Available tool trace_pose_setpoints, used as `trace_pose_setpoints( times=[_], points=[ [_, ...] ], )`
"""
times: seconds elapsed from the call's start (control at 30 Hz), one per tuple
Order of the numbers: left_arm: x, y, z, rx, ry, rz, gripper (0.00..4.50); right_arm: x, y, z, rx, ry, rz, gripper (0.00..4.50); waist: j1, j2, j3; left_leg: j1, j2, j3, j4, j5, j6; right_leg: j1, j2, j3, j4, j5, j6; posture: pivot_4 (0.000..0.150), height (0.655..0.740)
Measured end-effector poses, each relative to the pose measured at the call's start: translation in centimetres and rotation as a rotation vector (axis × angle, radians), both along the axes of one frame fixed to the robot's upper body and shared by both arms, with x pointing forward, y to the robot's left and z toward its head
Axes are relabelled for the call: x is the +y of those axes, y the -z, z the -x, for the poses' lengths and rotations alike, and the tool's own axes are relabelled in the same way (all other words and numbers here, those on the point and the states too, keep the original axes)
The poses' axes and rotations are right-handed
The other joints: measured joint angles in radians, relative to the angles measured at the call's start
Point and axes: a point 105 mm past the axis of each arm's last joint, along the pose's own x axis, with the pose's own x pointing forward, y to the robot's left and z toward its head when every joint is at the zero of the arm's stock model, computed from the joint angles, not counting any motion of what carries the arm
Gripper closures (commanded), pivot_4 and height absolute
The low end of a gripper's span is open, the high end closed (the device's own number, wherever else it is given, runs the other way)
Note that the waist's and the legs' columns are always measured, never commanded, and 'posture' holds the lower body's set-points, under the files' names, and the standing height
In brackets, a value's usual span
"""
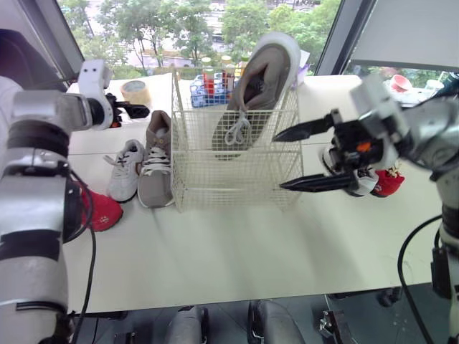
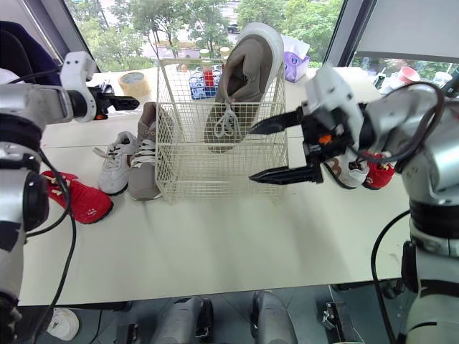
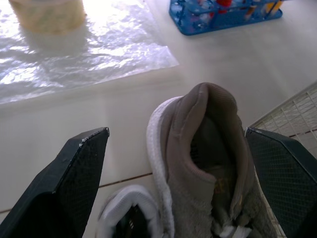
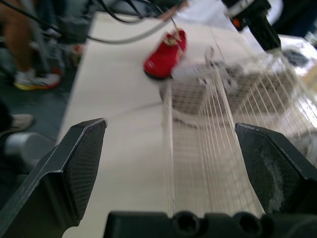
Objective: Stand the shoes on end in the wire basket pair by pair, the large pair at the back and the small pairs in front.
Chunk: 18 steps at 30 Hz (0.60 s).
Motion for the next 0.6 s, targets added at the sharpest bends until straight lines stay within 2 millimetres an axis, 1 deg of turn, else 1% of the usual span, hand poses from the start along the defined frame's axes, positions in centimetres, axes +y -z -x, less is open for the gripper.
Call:
trace_pose_setpoints(
  times=[0.03,0.1,0.2,0.23,0.3,0.37,0.43,0.47,0.53,0.57,0.6],
  points=[
    [-0.2,0.5,-0.2,0.005,0.002,-0.014,0.00,-0.1,0.4,0.0,0.004,0.027,-0.002,0.03,-0.001,0.000,0.000,0.000,0.000,0.000,0.000,0.000,0.000,0.000,0.000,0.000,0.000,0.000,0.000,0.150,0.7400],
    [-0.6,1.6,-0.5,0.024,0.006,-0.044,0.00,-0.1,0.6,0.0,-0.003,0.065,-0.017,0.03,-0.002,0.000,0.000,0.000,0.001,0.001,0.000,0.000,0.000,-0.001,0.000,0.000,0.001,0.000,0.000,0.150,0.7400],
    [-1.0,3.2,-0.9,0.040,-0.008,-0.111,0.00,0.2,-0.1,0.3,-0.038,0.100,-0.066,0.03,0.000,-0.001,0.000,0.000,0.001,0.000,0.001,-0.002,0.004,-0.001,0.000,0.000,0.002,0.000,0.000,0.150,0.7400],
    [-1.1,3.6,-1.1,0.042,-0.017,-0.127,0.24,0.3,-0.5,0.4,-0.049,0.109,-0.089,0.00,0.000,-0.001,0.000,0.000,0.001,0.000,0.001,-0.003,0.005,-0.001,0.000,0.000,0.002,0.000,0.000,0.150,0.7400],
    [-1.5,4.7,-1.4,0.044,-0.028,-0.144,0.84,0.4,-1.0,0.4,-0.062,0.128,-0.132,0.00,0.001,-0.001,0.000,0.000,0.001,0.000,0.001,-0.003,0.005,0.000,0.000,0.000,0.003,0.000,0.000,0.150,0.7400],
    [-2.0,5.4,-1.6,0.041,-0.029,-0.143,1.78,0.4,-1.3,0.4,-0.072,0.151,-0.152,0.00,0.001,-0.002,0.000,0.000,0.001,-0.001,0.001,-0.003,0.006,0.000,-0.001,0.000,0.003,0.000,0.000,0.150,0.7400],
    [-2.2,5.6,-1.8,0.026,-0.034,-0.150,2.82,0.4,-1.5,0.3,-0.077,0.171,-0.165,0.00,0.001,-0.002,0.000,0.000,0.001,-0.001,0.001,-0.003,0.006,0.000,-0.001,0.000,0.003,0.000,0.000,0.150,0.7400],
    [-2.1,5.8,-1.8,0.023,-0.043,-0.161,3.23,0.5,-1.5,0.3,-0.080,0.175,-0.168,0.00,0.001,-0.002,0.000,0.000,0.001,-0.001,0.002,-0.004,0.006,0.000,-0.001,0.000,0.004,0.000,0.000,0.150,0.7400],
    [-2.0,6.0,-1.9,0.013,-0.061,-0.161,4.20,0.5,-1.7,0.4,-0.088,0.181,-0.176,0.00,0.001,-0.002,0.000,0.001,0.001,-0.001,0.002,-0.004,0.006,0.000,-0.001,0.000,0.005,0.000,0.000,0.150,0.7400],
    [-2.0,6.1,-2.0,0.010,-0.065,-0.156,4.48,0.5,-1.8,0.4,-0.090,0.185,-0.180,0.00,0.002,-0.002,0.000,0.001,0.001,-0.001,0.002,-0.004,0.006,0.000,-0.001,0.000,0.005,0.000,0.000,0.150,0.7400],
    [-2.0,6.1,-2.0,0.007,-0.072,-0.145,4.48,0.5,-1.8,0.4,-0.091,0.188,-0.183,0.00,0.002,-0.002,-0.001,0.001,0.001,-0.001,0.002,-0.004,0.006,0.000,-0.001,0.000,0.005,0.000,0.000,0.150,0.7400]
  ],
)
